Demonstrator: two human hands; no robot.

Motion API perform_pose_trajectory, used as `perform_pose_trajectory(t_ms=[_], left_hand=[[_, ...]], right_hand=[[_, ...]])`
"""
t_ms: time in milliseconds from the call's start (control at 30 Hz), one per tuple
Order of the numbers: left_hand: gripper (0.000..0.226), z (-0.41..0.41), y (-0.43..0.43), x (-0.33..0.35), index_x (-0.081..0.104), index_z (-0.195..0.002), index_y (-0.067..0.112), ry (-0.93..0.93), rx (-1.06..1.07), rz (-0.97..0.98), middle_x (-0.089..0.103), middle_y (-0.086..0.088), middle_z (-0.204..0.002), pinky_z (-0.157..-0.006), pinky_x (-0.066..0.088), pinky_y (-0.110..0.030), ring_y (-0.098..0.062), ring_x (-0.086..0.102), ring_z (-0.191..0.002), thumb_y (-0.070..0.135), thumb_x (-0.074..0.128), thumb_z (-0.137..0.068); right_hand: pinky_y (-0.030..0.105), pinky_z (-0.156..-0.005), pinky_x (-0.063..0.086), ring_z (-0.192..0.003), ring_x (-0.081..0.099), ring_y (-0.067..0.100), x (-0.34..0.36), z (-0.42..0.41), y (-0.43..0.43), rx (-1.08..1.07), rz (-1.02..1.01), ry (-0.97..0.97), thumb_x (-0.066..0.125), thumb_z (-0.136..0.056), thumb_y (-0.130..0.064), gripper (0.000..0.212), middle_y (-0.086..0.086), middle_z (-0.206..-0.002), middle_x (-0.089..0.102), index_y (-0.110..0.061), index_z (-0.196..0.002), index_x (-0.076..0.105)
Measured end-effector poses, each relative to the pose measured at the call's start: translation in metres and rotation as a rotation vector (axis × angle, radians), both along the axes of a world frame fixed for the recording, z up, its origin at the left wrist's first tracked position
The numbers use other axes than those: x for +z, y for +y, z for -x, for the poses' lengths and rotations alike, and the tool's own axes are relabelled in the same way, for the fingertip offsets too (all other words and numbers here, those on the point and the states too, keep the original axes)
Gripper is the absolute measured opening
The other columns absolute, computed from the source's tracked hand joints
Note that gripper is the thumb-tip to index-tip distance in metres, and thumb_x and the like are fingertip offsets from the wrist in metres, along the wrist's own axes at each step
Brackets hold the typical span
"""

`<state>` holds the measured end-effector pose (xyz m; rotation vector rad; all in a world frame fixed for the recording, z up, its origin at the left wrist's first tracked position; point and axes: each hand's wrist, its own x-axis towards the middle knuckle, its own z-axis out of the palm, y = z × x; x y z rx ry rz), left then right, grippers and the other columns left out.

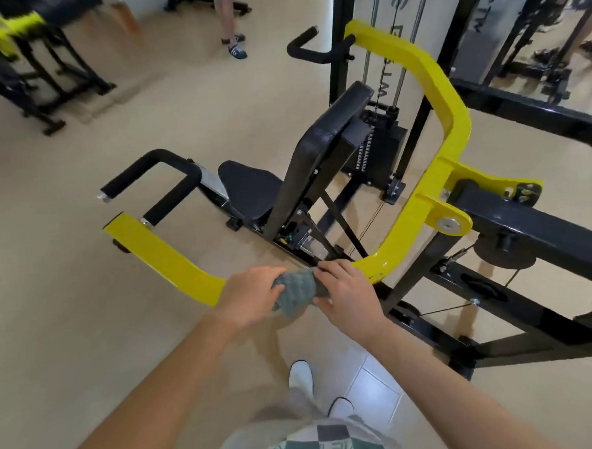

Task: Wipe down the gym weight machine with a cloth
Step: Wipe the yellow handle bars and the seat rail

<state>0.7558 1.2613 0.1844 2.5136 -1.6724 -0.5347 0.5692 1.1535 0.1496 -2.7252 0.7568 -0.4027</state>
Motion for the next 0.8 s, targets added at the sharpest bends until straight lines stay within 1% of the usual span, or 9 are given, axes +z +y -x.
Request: perform_pose_trajectory(t_ms=[100,200,333,400,467,567,633,700,800], left_hand=[[0.037,-0.006,0.024,-0.004,0.064,-0.122,0.026,-0.13,0.028,0.084,0.071,0.003,-0.113,-0.08,0.046,-0.036,-0.025,0.065,-0.105,0.043,0.053,-0.092],[0.059,-0.018,0.042,-0.014,0.068,-0.117,0.024,-0.205,0.017,0.154,0.072,0.007,-0.108,-0.085,0.048,-0.036,-0.02,0.067,-0.1,0.067,0.053,-0.08],[0.08,-0.045,0.068,-0.023,0.072,-0.114,0.018,-0.25,-0.028,0.329,0.073,0.006,-0.108,-0.09,0.047,-0.035,-0.017,0.067,-0.1,0.085,0.041,-0.082],[0.079,-0.059,0.081,-0.025,0.072,-0.114,0.014,-0.259,-0.057,0.425,0.072,0.002,-0.114,-0.097,0.043,-0.033,-0.019,0.064,-0.109,0.081,0.042,-0.087],[0.078,-0.078,0.093,-0.027,0.072,-0.119,0.011,-0.257,-0.089,0.477,0.07,-0.001,-0.124,-0.104,0.044,-0.034,-0.02,0.061,-0.121,0.077,0.043,-0.091],[0.071,-0.112,0.113,-0.034,0.068,-0.129,0.01,-0.222,-0.133,0.542,0.062,-0.002,-0.141,-0.11,0.045,-0.039,-0.02,0.053,-0.136,0.069,0.05,-0.094],[0.062,-0.135,0.123,-0.037,0.069,-0.13,0.012,-0.215,-0.135,0.604,0.059,-0.001,-0.145,-0.109,0.046,-0.039,-0.018,0.051,-0.138,0.061,0.054,-0.095],[0.052,-0.16,0.131,-0.041,0.071,-0.126,0.013,-0.229,-0.125,0.675,0.06,-0.001,-0.143,-0.106,0.049,-0.038,-0.017,0.053,-0.136,0.053,0.059,-0.096],[0.035,-0.199,0.142,-0.045,0.074,-0.121,0.014,-0.238,-0.123,0.775,0.063,-0.002,-0.139,-0.106,0.049,-0.04,-0.018,0.057,-0.133,0.039,0.066,-0.097]], right_hand=[[0.039,-0.085,0.055,-0.106,0.061,0.025,0.005,-0.015,0.014,0.031,-0.004,0.01,0.091,-0.062,-0.038,0.064,0.001,-0.115,0.067,-0.014,-0.117,0.068],[0.039,-0.087,0.053,-0.109,0.06,0.026,0.005,-0.029,0.027,0.033,0.0,0.004,0.089,-0.064,-0.041,0.064,0.002,-0.115,0.067,-0.013,-0.118,0.067],[0.039,-0.092,0.049,-0.109,0.058,0.024,0.009,-0.054,0.043,0.056,-0.007,0.055,0.068,-0.08,-0.053,0.056,0.0,-0.115,0.066,-0.016,-0.122,0.066],[0.038,-0.094,0.046,-0.108,0.058,0.022,0.015,-0.073,0.047,0.084,-0.019,0.089,0.054,-0.089,-0.056,0.051,-0.002,-0.115,0.066,-0.019,-0.122,0.066],[0.036,-0.093,0.043,-0.106,0.058,0.022,0.02,-0.096,0.052,0.118,-0.064,0.14,0.047,-0.096,-0.052,0.041,-0.002,-0.111,0.067,-0.022,-0.117,0.065],[0.036,-0.081,0.042,-0.097,0.06,0.024,0.021,-0.132,0.066,0.127,-0.143,0.167,0.052,-0.098,-0.045,0.029,0.0,-0.1,0.067,-0.02,-0.102,0.065],[0.038,-0.079,0.048,-0.094,0.062,0.025,0.018,-0.154,0.079,0.107,-0.221,0.128,0.058,-0.095,-0.041,0.028,0.001,-0.101,0.065,-0.015,-0.1,0.066],[0.038,-0.086,0.051,-0.102,0.061,0.023,0.018,-0.174,0.093,0.088,-0.27,0.073,0.063,-0.094,-0.039,0.033,0.001,-0.115,0.063,-0.013,-0.115,0.066],[0.037,-0.099,0.049,-0.12,0.054,0.021,0.02,-0.201,0.11,0.092,-0.289,0.03,0.07,-0.092,-0.034,0.058,0.0,-0.137,0.054,-0.018,-0.144,0.05]])
